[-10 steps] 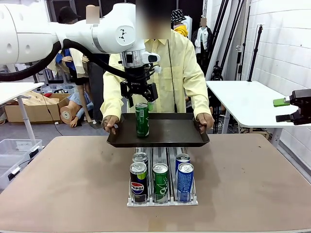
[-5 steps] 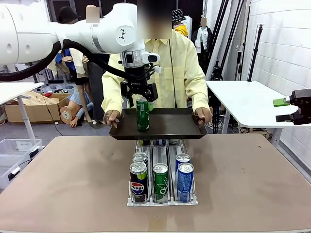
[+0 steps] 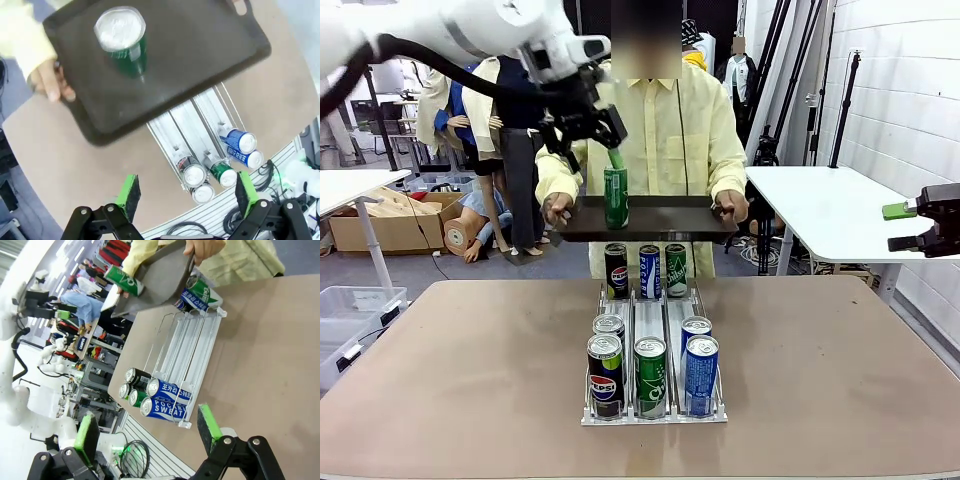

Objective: Retrieve and hand over the desired beverage to the person.
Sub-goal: Pick up another can of the same type that the person held from the Automatic Can Dispenser.

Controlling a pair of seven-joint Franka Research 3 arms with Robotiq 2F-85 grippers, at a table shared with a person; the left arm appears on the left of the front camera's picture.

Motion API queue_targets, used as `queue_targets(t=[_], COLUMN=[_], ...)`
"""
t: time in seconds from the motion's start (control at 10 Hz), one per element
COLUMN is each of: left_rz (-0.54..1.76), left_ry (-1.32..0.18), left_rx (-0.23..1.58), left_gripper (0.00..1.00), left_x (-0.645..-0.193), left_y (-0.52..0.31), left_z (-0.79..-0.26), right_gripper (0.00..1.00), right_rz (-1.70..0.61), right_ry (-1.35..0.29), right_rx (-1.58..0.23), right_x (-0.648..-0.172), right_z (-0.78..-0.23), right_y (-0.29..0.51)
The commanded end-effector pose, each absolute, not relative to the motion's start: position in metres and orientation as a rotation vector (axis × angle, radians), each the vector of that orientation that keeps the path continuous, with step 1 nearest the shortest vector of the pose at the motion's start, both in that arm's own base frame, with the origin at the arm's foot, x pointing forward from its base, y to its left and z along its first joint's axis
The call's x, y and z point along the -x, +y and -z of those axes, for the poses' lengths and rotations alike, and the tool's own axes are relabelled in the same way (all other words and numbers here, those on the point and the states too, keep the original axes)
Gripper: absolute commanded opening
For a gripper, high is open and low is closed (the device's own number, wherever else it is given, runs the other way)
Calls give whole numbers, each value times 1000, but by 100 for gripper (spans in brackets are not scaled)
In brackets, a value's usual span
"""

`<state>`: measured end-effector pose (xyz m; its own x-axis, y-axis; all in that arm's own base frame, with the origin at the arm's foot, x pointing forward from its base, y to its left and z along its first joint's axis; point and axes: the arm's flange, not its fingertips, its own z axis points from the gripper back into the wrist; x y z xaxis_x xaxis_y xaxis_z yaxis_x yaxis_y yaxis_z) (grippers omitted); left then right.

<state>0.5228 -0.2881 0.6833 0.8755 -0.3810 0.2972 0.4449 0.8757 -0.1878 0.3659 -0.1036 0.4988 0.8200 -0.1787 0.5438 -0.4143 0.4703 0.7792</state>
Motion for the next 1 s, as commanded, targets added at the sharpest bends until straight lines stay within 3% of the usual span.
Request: queue_targets(t=[0.0,0.5,0.9], left_rz=[415,371,368], left_ry=[-300,-376,-394], left_rx=[336,634,840], left_gripper=[100,100,100], left_x=[-495,-457,-448], left_y=[-241,-120,-45], left_z=[-665,-662,-622], right_gripper=[100,100,100], right_rz=[-156,-156,-156], right_ry=[-624,-624,-624], right_rx=[-1094,-1094,-1094], right_x=[-366,-366,-366], right_z=[-499,-499,-499], right_y=[-103,-103,-103])
